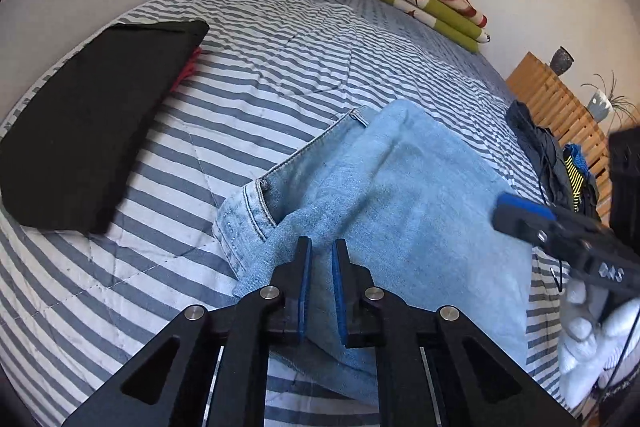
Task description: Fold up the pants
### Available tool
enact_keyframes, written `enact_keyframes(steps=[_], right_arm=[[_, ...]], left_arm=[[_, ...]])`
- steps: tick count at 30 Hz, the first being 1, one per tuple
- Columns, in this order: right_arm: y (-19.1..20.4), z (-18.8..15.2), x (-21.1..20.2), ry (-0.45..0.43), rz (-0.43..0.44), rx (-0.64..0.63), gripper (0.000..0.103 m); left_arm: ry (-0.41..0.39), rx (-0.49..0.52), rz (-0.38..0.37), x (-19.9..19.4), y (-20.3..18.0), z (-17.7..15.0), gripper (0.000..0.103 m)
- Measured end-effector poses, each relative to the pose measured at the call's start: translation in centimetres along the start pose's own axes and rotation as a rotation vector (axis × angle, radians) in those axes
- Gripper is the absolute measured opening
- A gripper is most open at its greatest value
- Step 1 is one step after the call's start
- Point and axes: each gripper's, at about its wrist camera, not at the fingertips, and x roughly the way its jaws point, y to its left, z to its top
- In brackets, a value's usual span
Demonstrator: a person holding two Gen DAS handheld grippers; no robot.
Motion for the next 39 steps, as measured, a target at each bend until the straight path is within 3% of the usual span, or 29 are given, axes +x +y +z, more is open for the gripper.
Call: enact_keyframes(steps=[4,7,10,11,15,18,20,23,26,29,32,39], right_arm=[[-0.7,-6.1,-6.1,-0.092,-0.065,-0.010,0.053],[-0.4,-10.4,-8.1,-0.087,-0.086,-0.034,0.055],[0.9,-13.5,-9.0,-0.090,-0.090,-0.025,0.055],[1.4,-14.2,-8.7,-0.070,-0.077,-0.025,0.057],[2.2,-15.9,-5.4,0.063,-0.087,0.004,0.057],[0.8,-16.1,-6.5,0.063,-0.021,0.109,0.057],[-0.3,-16.3,-8.1,0.017,-0.022,0.160,0.057],[-2.6,-16.3,-9.5,-0.022,-0.033,0.255,0.057],[-5.1,-15.6,-9.4,-0.033,-0.012,0.388,0.057],[-6.8,-14.6,-8.1,-0.032,0.022,0.468,0.057],[-7.8,-13.8,-6.2,-0.020,0.057,0.522,0.057],[-7.9,-12.1,-4.1,-0.045,0.128,0.574,0.060]], left_arm=[[-0.020,-0.004,-0.055,-2.0,-1.0,-0.7,0.018],[0.001,0.025,-0.103,-2.7,-2.7,-2.3,0.020],[0.032,0.072,-0.075,-1.7,-4.0,-3.5,0.032],[0.050,0.078,-0.045,-0.9,-4.0,-3.8,0.031],[0.055,0.088,-0.052,-0.7,-3.8,-4.3,0.031],[0.016,0.083,-0.040,-2.2,-3.2,-3.6,0.036],[-0.003,0.003,-0.045,-2.7,-1.4,-2.5,0.056],[0.014,-0.158,-0.077,-2.6,1.7,-1.2,0.064],[0.029,-0.239,-0.057,-2.1,3.9,-0.7,0.079],[0.083,-0.323,-0.073,-0.5,5.1,-0.7,0.080],[0.131,-0.335,-0.079,1.3,5.0,-0.6,0.080],[0.098,-0.298,-0.035,3.4,3.9,0.5,0.081]])
